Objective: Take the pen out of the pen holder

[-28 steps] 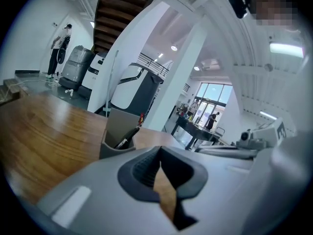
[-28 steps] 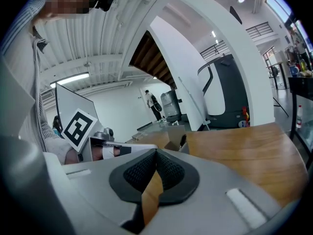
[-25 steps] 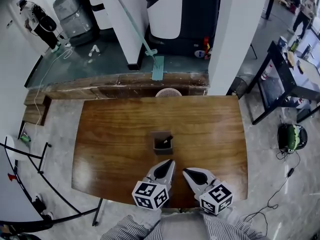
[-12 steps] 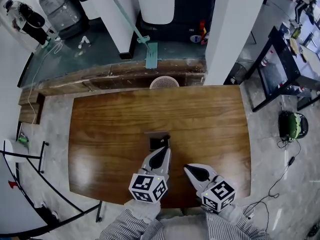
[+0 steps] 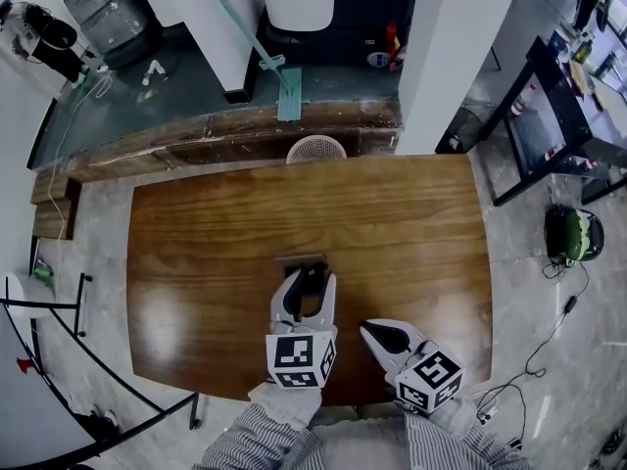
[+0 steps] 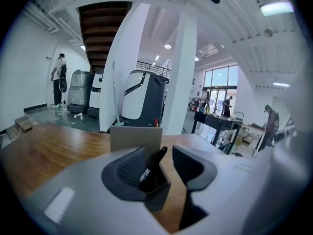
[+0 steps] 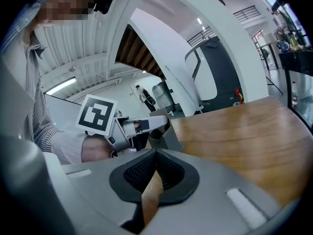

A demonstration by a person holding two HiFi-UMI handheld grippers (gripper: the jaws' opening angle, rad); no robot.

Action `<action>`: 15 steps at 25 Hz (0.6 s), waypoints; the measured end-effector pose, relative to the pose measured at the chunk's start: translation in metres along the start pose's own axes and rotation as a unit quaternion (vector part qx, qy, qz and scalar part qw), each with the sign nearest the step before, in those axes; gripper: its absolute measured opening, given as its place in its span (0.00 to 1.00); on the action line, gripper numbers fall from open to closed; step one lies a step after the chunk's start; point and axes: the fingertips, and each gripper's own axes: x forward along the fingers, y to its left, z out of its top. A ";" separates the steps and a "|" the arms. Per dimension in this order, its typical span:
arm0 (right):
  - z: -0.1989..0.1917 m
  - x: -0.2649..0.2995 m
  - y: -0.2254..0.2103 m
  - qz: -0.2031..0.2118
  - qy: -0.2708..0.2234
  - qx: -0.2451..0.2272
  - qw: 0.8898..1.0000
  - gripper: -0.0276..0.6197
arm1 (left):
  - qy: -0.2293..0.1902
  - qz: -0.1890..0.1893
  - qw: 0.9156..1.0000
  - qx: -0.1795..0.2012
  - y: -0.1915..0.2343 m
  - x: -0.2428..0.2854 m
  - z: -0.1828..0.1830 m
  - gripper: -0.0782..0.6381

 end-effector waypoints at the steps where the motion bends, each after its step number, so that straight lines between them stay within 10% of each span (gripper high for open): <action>1: 0.000 0.000 -0.002 -0.001 0.000 0.002 1.000 0.04 | -0.001 0.007 1.000 0.010 0.000 0.001 0.000 0.34; 15: -0.008 -0.003 -0.016 0.003 0.016 0.022 1.000 0.04 | 0.007 0.070 0.993 0.099 -0.002 0.014 -0.014 0.25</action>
